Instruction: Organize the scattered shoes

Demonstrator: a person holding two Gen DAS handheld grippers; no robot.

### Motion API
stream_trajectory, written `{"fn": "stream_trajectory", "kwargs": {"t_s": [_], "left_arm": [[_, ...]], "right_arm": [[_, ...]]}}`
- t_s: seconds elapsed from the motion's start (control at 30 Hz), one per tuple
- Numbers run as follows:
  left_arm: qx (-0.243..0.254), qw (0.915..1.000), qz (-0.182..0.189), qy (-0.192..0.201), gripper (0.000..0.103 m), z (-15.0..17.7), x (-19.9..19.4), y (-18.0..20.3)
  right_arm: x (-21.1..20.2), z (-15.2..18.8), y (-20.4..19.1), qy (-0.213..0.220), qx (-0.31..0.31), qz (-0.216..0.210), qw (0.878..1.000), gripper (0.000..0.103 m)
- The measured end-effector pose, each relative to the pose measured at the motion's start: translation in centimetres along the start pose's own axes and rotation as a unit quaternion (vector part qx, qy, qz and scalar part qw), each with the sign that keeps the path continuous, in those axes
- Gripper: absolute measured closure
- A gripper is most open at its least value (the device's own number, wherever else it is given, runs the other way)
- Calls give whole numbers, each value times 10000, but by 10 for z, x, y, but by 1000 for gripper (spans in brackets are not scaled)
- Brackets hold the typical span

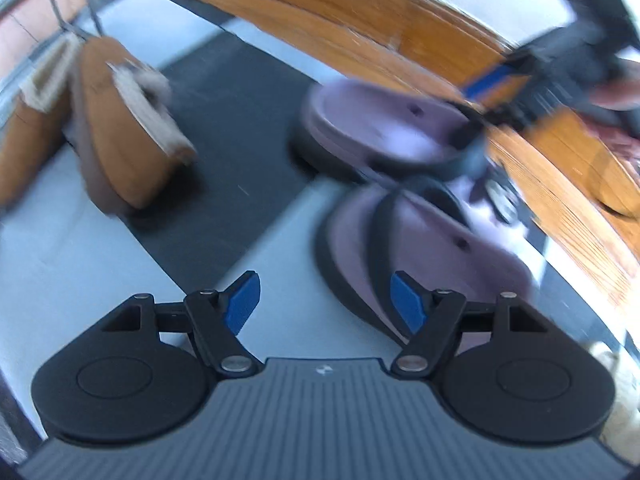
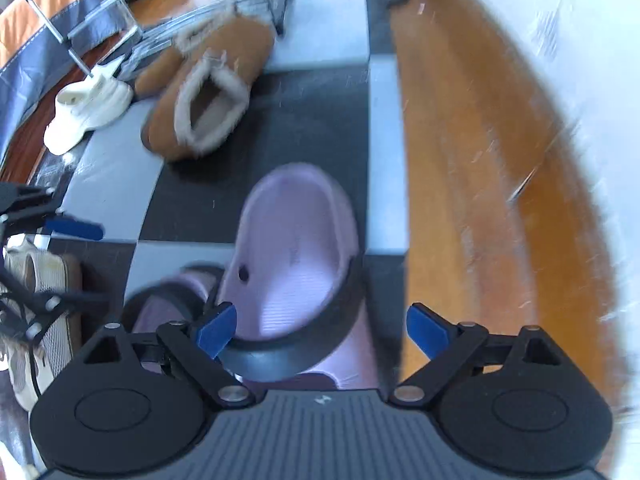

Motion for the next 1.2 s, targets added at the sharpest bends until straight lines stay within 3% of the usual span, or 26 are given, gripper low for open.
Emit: {"fn": "stream_trajectory", "kwargs": {"t_s": [0.07, 0.1, 0.23, 0.3, 0.33, 0.37, 0.47, 0.67, 0.73, 0.83, 0.97, 1.2], "left_arm": [[87, 9998, 140, -146, 31, 15, 1, 11], [114, 9995, 193, -213, 31, 22, 2, 17], [-48, 9981, 561, -237, 31, 33, -1, 39], [-121, 9973, 685, -252, 31, 36, -2, 48], [-121, 9964, 786, -294, 31, 38, -3, 53], [-79, 9961, 818, -309, 31, 39, -4, 58], [-22, 9958, 909, -142, 31, 36, -11, 72], [709, 9922, 1011, -143, 31, 33, -10, 114], [763, 9908, 1095, -207, 31, 35, -9, 125], [818, 9893, 1172, -292, 31, 38, -6, 135], [838, 9886, 1189, -389, 31, 43, -2, 139], [874, 9871, 1217, -557, 31, 53, 7, 147]], "right_arm": [[7, 6, 13, -58, 563, -422, 9975, 31], [6, 10, 23, -131, 986, -630, 9930, 31], [-11, 29, 36, -216, 1692, -622, 9834, 31], [-43, 37, 27, 632, 1877, -833, 9766, 31], [-55, 39, 20, 937, 1778, -1002, 9745, 23], [-67, 44, 11, 1084, 1495, -1180, 9757, 22], [-87, 64, 9, 1267, 929, -1031, 9822, 26], [-66, 85, 20, 888, 0, -685, 9937, 32], [-53, 87, 22, 617, -19, -602, 9963, 40], [-43, 93, 19, 399, -296, -646, 9967, 41], [-49, 106, 24, 207, 14, -955, 9952, 41], [-52, 131, 7, -118, -272, -1109, 9934, 41]]}}
Point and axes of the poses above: each gripper's, at about its wrist camera, not at the fingertips, and x roughly the way its jaws point, y to its right, z to its underside, the point moved 7 cm from there along x, roughly the way its jaws point, and after that the axes turned 3 degrees about y, right-handed, at the moved point
